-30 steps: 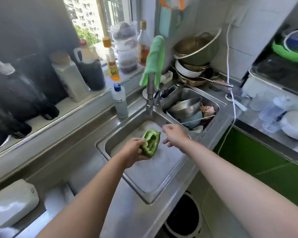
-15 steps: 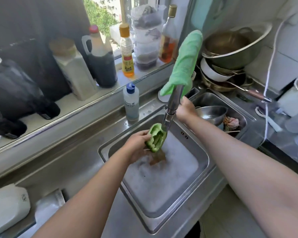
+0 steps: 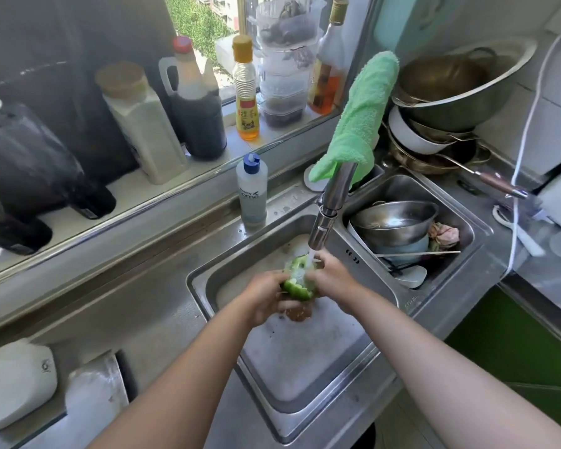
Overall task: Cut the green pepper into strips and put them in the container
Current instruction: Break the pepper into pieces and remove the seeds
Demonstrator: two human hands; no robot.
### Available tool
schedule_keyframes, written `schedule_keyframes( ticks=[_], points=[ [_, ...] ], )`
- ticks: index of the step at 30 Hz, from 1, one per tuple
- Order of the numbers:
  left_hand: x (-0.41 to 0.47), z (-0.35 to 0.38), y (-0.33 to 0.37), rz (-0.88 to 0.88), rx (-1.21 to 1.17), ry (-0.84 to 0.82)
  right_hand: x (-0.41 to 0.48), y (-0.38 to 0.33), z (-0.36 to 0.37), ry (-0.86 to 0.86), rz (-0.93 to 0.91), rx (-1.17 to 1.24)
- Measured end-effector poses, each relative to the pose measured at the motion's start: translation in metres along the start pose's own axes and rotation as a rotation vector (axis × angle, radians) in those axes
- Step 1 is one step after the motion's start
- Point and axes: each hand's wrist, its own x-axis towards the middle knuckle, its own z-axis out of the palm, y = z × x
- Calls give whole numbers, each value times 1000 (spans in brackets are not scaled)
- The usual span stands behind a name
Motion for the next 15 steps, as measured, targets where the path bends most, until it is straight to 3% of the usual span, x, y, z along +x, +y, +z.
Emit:
schedule_keyframes(
  ticks=[5, 10, 15],
  points=[
    [-2, -8, -5, 29, 89, -1, -1, 7, 5, 58, -41, -139],
    [4, -10, -2, 182, 123, 199, 1, 3, 6, 149, -112, -194],
    [12, -1, 4, 300, 210, 227, 2, 5, -4, 139, -148, -182]
  ],
)
